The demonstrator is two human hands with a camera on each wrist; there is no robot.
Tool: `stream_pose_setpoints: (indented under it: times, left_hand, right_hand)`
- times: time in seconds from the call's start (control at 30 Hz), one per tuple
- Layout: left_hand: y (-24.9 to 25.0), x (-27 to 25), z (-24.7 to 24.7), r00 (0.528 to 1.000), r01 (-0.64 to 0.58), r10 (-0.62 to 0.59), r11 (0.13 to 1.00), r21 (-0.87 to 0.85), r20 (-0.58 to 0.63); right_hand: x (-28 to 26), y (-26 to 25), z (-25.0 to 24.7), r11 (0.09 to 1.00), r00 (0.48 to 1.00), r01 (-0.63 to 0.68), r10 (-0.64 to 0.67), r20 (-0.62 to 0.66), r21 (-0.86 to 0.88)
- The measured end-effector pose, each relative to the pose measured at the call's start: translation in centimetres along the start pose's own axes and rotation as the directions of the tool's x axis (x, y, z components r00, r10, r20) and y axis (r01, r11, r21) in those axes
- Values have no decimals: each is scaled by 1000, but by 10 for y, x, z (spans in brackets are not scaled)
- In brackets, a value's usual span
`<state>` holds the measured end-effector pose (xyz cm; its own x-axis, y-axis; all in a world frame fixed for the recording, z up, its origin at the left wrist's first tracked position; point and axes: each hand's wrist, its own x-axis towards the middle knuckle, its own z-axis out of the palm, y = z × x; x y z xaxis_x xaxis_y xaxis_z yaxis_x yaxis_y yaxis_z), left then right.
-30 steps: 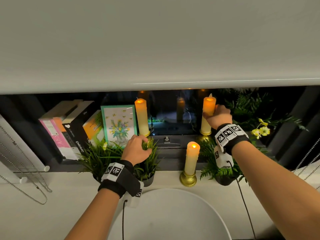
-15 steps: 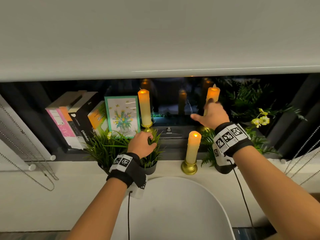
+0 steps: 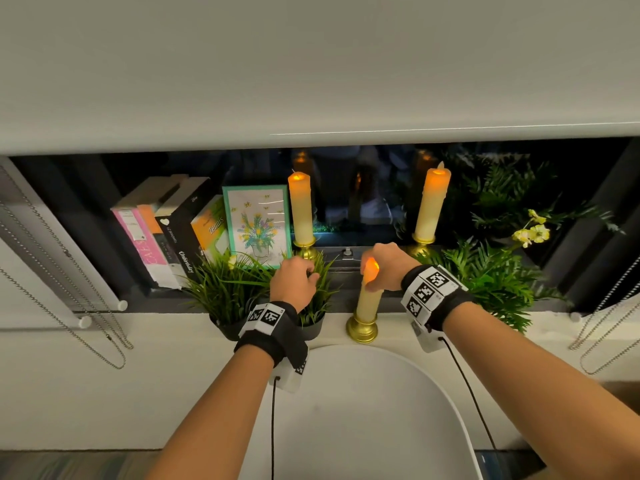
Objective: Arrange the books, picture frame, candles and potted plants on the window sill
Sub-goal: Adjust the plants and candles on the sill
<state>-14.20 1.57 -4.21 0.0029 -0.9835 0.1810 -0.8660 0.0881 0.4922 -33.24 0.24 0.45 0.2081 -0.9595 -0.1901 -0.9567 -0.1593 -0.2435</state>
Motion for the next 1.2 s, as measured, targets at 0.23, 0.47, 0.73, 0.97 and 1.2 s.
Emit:
stream_pose_setpoints:
  times: [0.23, 0.47, 0.73, 0.97, 1.2]
  left_hand:
    - [-20, -3, -5, 994, -112, 111, 990, -86, -17]
    - [-51, -13, -17, 988, -142, 128, 975, -174, -90]
    - [-66, -17, -28, 990, -134, 125, 978, -161, -64]
    - [-80, -24, -34, 991, -105, 91, 984, -146, -99]
    - [-110, -50, -60, 956, -13, -42, 982, -187, -289]
  right_hand:
    - [10, -15, 8, 1000, 1000, -1, 1, -29, -5]
    - [5, -13, 12, 1000, 996, -23, 24, -82, 16]
    - [-10, -28, 3, 999, 963, 6, -14, -268, -31]
    - [-46, -89, 43, 975, 904, 213, -174, -390, 57]
    - [-44, -111, 77, 966, 886, 258, -233, -400, 9]
